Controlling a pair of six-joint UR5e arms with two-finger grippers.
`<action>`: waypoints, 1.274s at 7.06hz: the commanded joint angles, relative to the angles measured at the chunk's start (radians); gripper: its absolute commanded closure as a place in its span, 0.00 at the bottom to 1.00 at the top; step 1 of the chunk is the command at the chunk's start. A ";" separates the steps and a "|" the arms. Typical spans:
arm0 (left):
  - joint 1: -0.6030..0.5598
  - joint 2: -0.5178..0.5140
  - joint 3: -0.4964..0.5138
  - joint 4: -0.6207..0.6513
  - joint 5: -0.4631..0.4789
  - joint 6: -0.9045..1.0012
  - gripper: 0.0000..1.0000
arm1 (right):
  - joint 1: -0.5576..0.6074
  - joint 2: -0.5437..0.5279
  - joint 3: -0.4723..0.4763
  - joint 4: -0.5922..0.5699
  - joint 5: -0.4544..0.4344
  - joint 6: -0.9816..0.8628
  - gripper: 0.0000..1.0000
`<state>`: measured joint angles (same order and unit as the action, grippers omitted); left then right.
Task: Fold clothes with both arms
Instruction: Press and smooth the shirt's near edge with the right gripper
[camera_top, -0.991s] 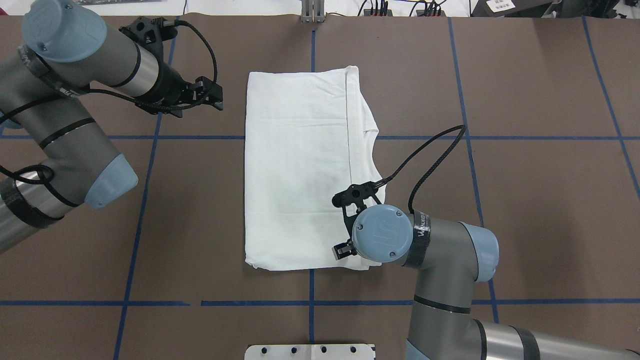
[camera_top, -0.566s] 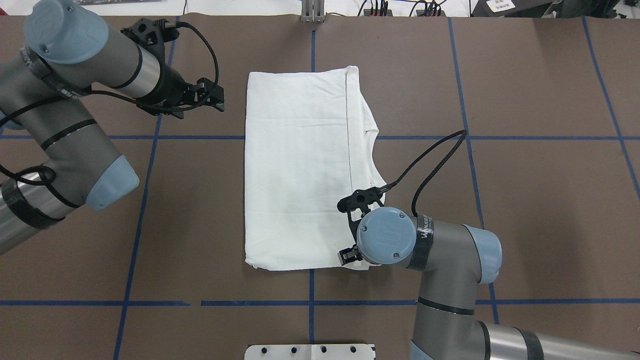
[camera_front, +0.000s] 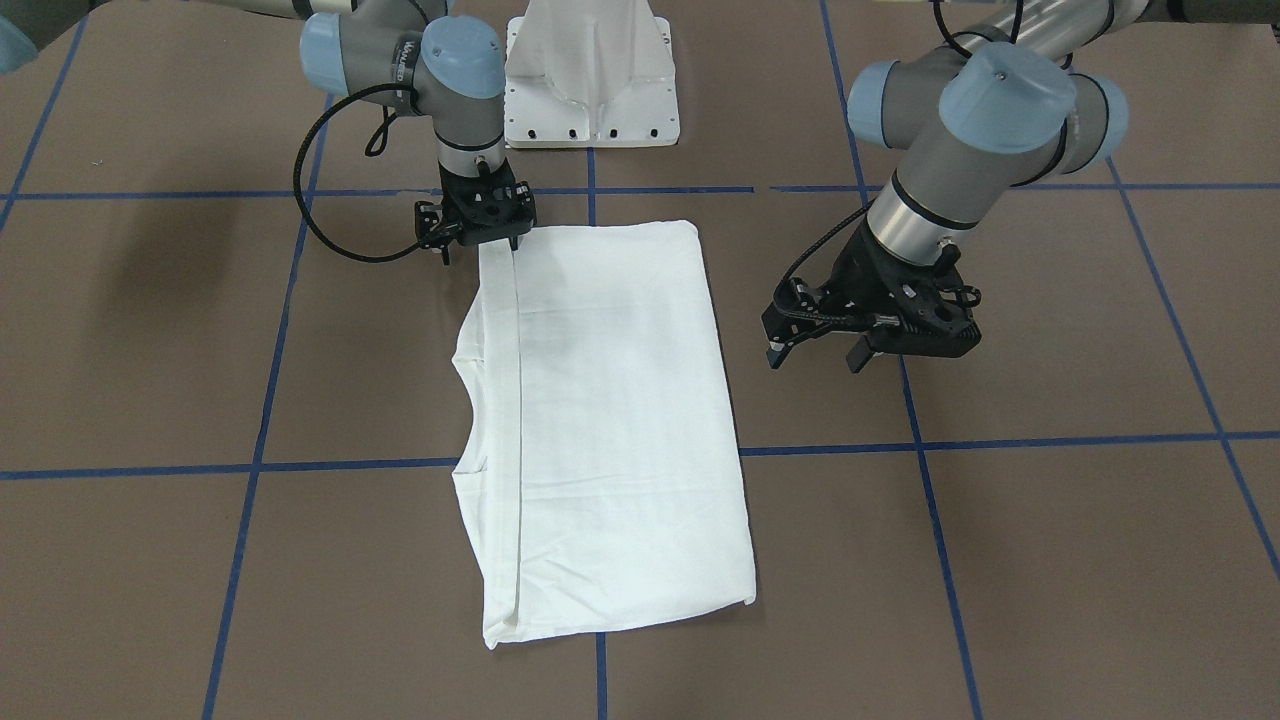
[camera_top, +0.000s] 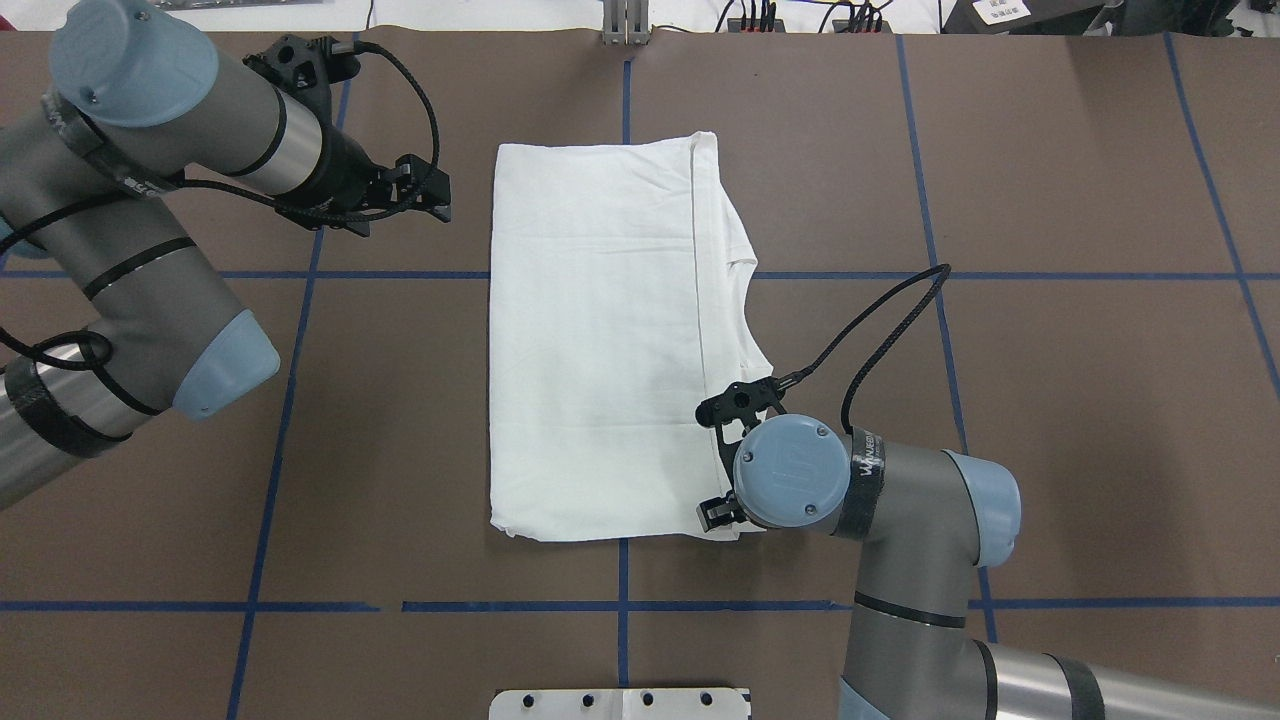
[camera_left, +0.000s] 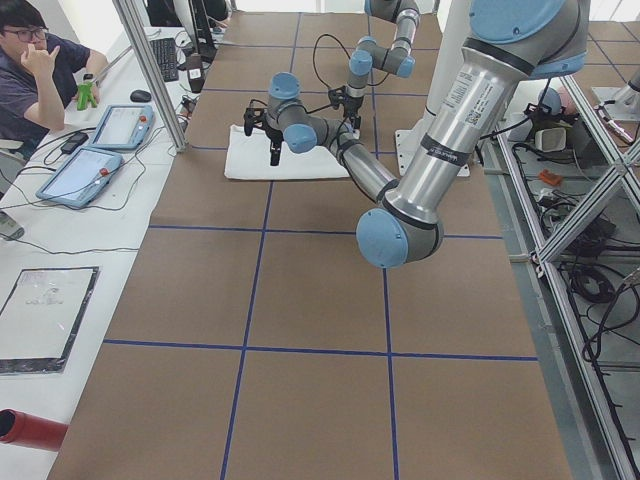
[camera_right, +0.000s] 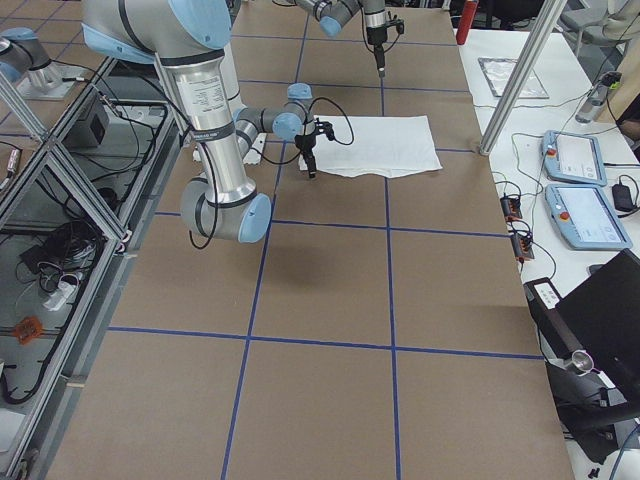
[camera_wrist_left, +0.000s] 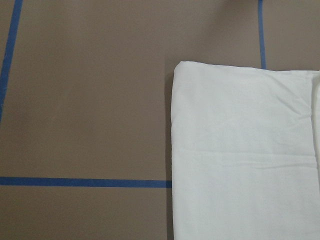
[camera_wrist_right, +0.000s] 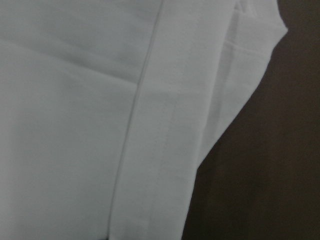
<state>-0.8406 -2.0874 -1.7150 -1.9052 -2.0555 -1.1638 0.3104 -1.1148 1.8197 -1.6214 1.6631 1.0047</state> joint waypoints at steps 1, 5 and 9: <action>0.014 -0.002 0.000 0.000 0.000 -0.002 0.00 | 0.028 -0.022 0.013 0.000 0.021 0.000 0.00; 0.028 -0.006 0.006 -0.002 0.002 -0.007 0.00 | 0.041 -0.159 0.111 0.000 0.027 0.005 0.00; 0.034 -0.006 0.005 -0.002 0.002 -0.004 0.00 | 0.091 -0.142 0.168 0.000 0.026 0.002 0.00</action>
<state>-0.8075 -2.0938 -1.7101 -1.9067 -2.0540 -1.1702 0.3851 -1.2927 1.9874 -1.6214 1.6912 1.0070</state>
